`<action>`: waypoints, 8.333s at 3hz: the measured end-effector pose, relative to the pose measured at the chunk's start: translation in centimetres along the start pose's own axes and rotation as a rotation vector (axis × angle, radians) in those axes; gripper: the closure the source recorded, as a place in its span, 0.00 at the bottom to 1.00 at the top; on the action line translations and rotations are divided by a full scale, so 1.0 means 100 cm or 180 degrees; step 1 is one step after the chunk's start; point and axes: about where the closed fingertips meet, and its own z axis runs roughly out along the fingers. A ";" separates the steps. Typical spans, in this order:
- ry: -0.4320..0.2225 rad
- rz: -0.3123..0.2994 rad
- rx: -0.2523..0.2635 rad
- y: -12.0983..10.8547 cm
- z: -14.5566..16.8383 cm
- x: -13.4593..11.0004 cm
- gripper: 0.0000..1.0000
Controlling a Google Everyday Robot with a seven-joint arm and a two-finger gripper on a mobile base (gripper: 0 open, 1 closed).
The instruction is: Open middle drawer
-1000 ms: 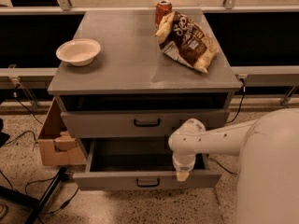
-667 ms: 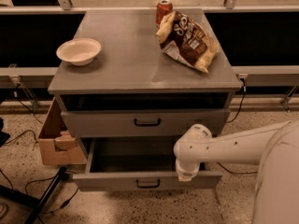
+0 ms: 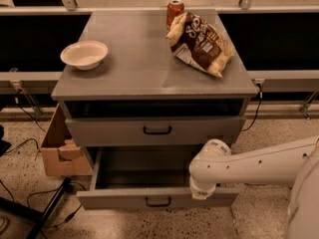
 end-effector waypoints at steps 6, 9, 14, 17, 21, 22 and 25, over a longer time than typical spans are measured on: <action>-0.0089 0.0185 0.0112 0.034 -0.007 0.013 0.59; -0.0085 0.0182 0.0098 0.035 -0.005 0.014 0.00; -0.0344 0.0006 -0.0144 0.070 0.045 0.006 0.18; -0.0138 0.0227 -0.0249 0.139 0.016 0.012 0.94; -0.0217 0.0353 -0.0207 0.195 -0.005 0.020 1.00; -0.0217 0.0353 -0.0207 0.194 -0.005 0.020 0.97; -0.0212 0.0351 -0.0211 0.196 -0.004 0.021 0.28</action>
Offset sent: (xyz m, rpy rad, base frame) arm -0.3782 -0.0974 0.0784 0.2609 -0.4352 -0.6267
